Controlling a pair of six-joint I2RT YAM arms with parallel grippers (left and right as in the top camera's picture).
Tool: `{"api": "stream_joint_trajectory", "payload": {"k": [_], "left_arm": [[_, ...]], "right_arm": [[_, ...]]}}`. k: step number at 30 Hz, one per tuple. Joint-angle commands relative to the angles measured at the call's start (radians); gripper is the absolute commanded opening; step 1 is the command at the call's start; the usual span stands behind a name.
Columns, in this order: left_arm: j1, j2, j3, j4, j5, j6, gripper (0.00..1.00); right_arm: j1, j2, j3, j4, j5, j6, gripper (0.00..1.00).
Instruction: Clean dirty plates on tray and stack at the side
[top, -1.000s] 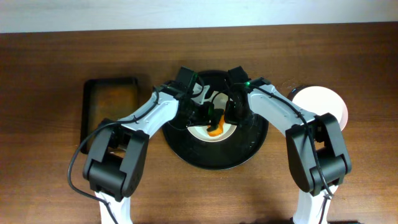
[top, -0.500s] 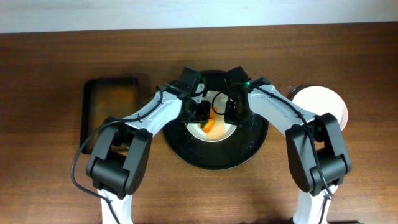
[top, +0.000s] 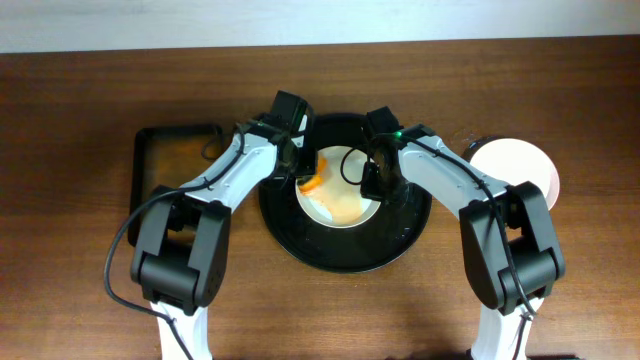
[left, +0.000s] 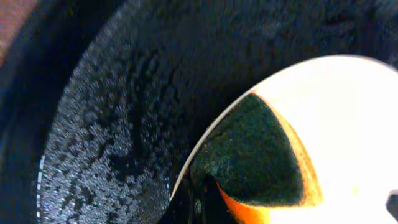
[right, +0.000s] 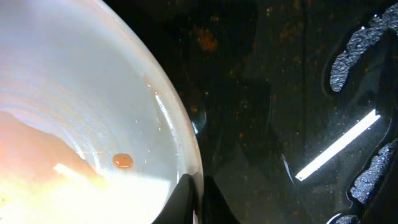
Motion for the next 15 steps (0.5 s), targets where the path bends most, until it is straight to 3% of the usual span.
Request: {"api": "stream_joint_trajectory", "payload": {"k": [1,4,9,13,15], "left_arm": [[0.032,-0.137,0.043,-0.014,-0.111,-0.003,0.00],[0.053,-0.270,0.043,-0.097,-0.128,-0.003,0.00],[0.098,-0.337,0.043,-0.229,-0.227,-0.004,0.00],[0.144,-0.343,0.043,-0.275,-0.226,-0.004,0.00],[0.151,-0.343,0.043,-0.274,-0.227,-0.004,0.00]], "right_arm": [[0.005,0.023,-0.033,-0.036,0.081,-0.017,0.04],[0.005,0.023,-0.033,-0.035,0.151,-0.017,0.04],[0.005,-0.014,-0.011,-0.055,0.257,-0.020,0.04],[0.006,-0.166,0.006,-0.066,0.437,-0.021,0.04],[0.006,-0.261,0.006,-0.060,0.539,-0.087,0.04]]}}
